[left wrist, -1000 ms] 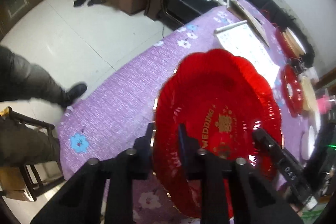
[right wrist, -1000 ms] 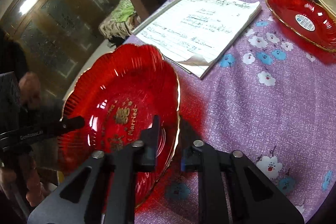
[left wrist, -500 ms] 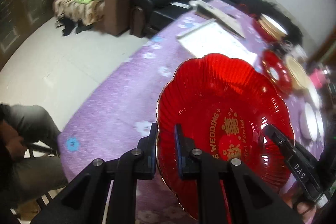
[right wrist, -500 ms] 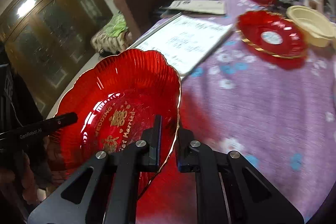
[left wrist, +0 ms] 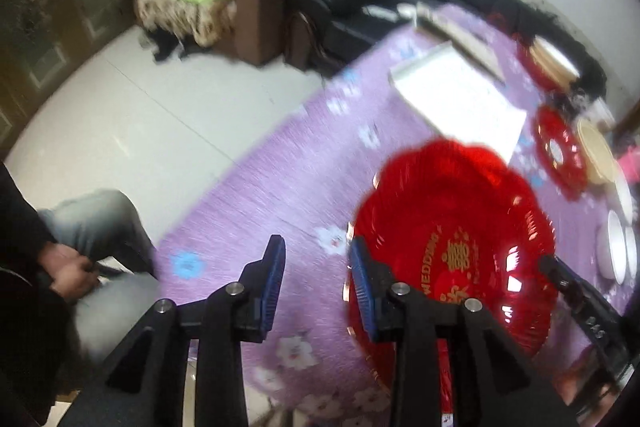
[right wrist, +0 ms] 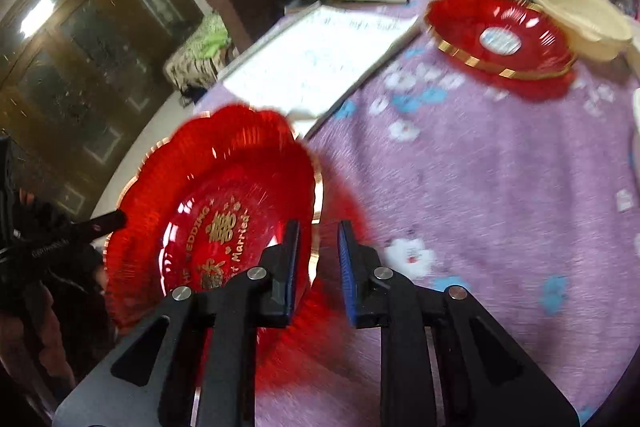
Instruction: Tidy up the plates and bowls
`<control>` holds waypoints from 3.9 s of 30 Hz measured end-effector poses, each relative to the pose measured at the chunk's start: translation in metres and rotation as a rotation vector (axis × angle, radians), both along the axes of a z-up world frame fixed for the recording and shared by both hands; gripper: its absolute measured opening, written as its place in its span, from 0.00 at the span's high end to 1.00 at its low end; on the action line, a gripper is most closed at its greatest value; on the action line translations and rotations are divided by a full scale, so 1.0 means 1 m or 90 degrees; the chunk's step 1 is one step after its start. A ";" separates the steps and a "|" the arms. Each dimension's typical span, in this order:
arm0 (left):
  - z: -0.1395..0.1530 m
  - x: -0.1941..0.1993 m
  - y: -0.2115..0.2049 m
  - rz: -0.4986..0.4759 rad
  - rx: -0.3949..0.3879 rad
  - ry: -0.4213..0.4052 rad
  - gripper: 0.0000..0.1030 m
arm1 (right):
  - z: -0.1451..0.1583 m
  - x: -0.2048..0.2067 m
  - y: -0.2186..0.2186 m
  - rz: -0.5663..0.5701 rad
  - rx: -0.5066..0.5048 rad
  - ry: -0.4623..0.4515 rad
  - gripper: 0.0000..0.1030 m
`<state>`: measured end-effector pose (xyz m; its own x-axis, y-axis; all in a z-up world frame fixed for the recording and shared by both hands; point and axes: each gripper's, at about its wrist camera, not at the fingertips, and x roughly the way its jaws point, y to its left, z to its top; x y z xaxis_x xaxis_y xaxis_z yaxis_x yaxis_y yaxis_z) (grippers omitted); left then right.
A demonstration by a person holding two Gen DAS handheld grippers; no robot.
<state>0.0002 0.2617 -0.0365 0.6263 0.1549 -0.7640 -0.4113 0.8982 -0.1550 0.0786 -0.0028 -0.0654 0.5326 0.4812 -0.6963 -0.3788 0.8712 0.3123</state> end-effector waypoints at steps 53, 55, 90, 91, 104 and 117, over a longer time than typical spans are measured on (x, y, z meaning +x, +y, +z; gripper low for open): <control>0.007 0.358 -0.248 -0.420 0.052 0.136 0.65 | 0.003 0.185 -0.142 -0.340 0.122 0.140 0.66; 0.008 0.357 -0.242 -0.410 0.044 0.135 0.68 | 0.003 0.186 -0.144 -0.347 0.108 0.138 0.80; 0.049 0.052 -0.083 -0.277 0.100 0.084 0.73 | 0.063 -0.040 0.002 -0.040 0.050 -0.003 0.90; 0.044 0.047 -0.078 -0.270 0.094 0.086 0.73 | 0.059 -0.043 0.010 -0.031 0.040 -0.001 0.90; -0.013 0.042 -0.048 -0.205 0.095 0.101 0.73 | 0.018 -0.034 0.062 -0.004 -0.076 0.006 0.89; 0.060 -0.008 -0.118 -0.190 0.182 -0.109 0.28 | 0.072 -0.049 -0.062 -0.075 0.035 -0.105 0.83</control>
